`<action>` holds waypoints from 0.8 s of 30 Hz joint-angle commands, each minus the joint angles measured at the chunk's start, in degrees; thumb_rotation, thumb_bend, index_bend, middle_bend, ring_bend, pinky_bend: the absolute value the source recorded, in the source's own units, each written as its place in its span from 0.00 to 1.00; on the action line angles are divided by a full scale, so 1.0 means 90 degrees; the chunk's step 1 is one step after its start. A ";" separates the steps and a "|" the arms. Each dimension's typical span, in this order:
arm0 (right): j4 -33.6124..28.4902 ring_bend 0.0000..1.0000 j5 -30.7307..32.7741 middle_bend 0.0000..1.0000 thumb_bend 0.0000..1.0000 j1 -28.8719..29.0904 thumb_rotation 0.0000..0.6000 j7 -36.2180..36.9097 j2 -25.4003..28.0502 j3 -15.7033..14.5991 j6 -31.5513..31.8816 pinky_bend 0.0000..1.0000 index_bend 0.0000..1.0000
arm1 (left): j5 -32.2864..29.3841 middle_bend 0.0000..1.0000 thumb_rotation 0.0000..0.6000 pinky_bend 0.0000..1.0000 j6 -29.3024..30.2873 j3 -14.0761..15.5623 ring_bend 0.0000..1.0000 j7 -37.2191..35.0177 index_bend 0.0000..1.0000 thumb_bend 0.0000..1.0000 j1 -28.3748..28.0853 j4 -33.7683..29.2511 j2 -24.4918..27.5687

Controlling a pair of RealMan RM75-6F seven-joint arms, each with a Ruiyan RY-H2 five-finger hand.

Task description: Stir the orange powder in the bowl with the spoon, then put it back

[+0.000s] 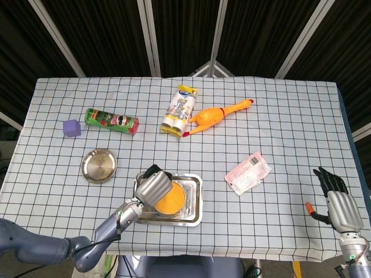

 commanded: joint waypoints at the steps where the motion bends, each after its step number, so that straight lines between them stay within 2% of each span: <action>1: -0.0001 0.00 0.0009 0.00 0.40 -0.0003 1.00 0.0021 0.0009 0.0006 -0.0002 0.00 0.00 | -0.0009 1.00 1.00 0.88 -0.0005 -0.0035 0.92 -0.0057 0.78 0.84 0.0022 0.0002 -0.0064; 17: -0.0022 0.00 0.0026 0.00 0.40 -0.0007 1.00 0.0009 0.0018 0.0002 -0.0017 0.00 0.00 | 0.0425 1.00 1.00 0.88 0.0320 -0.0239 0.92 -0.0673 0.78 0.84 0.0286 0.0250 -0.0546; 24: -0.0021 0.00 0.0012 0.00 0.40 -0.0009 1.00 0.0034 0.0022 -0.0002 -0.0017 0.00 0.00 | 0.0512 1.00 1.00 0.88 0.0327 -0.0324 0.92 -0.0601 0.78 0.84 0.0337 0.0144 -0.0481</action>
